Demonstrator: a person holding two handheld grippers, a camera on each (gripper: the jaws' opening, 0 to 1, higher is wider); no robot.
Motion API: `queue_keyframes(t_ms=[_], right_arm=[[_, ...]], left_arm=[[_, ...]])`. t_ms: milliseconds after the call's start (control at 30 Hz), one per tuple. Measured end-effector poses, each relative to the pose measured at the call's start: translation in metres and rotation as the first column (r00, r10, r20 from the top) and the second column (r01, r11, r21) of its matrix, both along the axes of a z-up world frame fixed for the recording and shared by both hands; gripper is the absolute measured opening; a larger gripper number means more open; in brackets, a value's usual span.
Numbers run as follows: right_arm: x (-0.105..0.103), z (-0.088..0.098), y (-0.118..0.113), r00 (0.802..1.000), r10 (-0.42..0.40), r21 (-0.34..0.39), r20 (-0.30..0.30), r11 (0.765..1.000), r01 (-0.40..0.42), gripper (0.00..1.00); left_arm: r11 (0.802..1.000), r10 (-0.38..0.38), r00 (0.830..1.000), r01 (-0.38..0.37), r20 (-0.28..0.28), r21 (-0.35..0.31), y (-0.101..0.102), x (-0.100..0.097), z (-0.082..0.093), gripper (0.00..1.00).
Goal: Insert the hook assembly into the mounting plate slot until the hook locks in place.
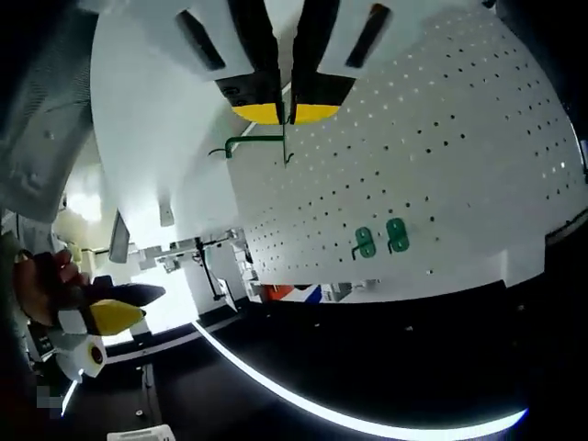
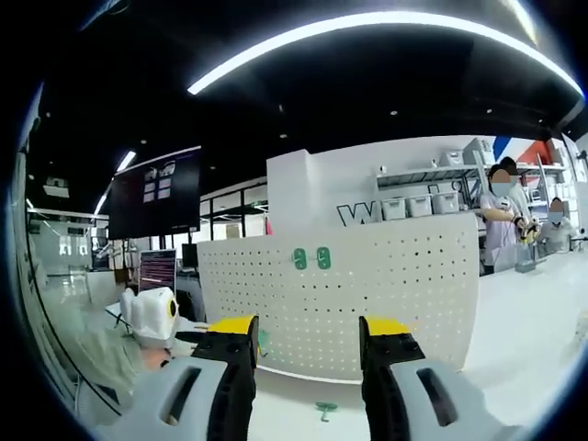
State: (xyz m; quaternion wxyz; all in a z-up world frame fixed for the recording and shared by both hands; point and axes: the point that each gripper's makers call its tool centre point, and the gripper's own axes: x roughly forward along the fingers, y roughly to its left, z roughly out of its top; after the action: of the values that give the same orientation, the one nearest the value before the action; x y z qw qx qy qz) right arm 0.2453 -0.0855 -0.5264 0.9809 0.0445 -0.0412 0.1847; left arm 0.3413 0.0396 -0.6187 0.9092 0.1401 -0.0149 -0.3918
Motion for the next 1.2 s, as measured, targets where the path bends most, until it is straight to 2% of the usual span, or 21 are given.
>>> queue_keyframes(t_ms=[200, 267, 333, 433, 667, 800, 967, 1200], right_arm=[[0.0, 0.009, 0.003, 1.0, 0.008, 0.001, 0.018, 1.0, -0.008, 0.42], [0.0, 0.011, 0.004, 1.0, 0.012, -0.025, 0.027, 1.0, -0.011, 0.41], [0.0, 0.012, 0.005, 1.0, 0.019, -0.003, 0.022, 1.0, -0.019, 0.41], [0.0, 0.015, 0.007, 0.999, 0.022, -0.011, 0.028, 1.0, -0.022, 0.41], [-0.001, 0.023, 0.012, 0.998, 0.041, -0.003, 0.044, 0.999, -0.041, 0.4], [-0.002, 0.025, 0.016, 0.997, 0.056, -0.03, 0.057, 0.998, -0.054, 0.35], [-0.002, 0.025, 0.02, 0.996, 0.074, -0.019, 0.047, 0.997, -0.073, 0.31], [-0.003, 0.031, 0.029, 0.992, 0.114, -0.006, 0.054, 0.993, -0.114, 0.25]], left_arm=[[0.998, 0.012, 1.0, -0.012, 0.01, -0.056, 0.0, -0.002, 0.012, 0.03], [0.997, 0.015, 1.0, -0.014, 0.022, -0.076, 0.0, -0.003, 0.017, 0.03], [0.994, 0.021, 0.999, -0.018, 0.024, -0.106, 0.001, -0.004, 0.023, 0.03], [0.989, 0.024, 0.999, -0.02, 0.029, -0.15, 0.001, -0.007, 0.033, 0.03], [0.98, 0.015, 0.999, -0.007, 0.041, -0.201, -0.002, -0.014, 0.048, 0.03], [0.972, 0.015, 0.999, -0.005, 0.04, -0.233, -0.002, -0.018, 0.054, 0.03], [0.959, 0.032, 0.998, -0.018, 0.046, -0.281, 0.0, -0.021, 0.061, 0.03], [0.942, 0.009, 0.999, 0.007, 0.047, -0.335, -0.005, -0.028, 0.072, 0.03]])
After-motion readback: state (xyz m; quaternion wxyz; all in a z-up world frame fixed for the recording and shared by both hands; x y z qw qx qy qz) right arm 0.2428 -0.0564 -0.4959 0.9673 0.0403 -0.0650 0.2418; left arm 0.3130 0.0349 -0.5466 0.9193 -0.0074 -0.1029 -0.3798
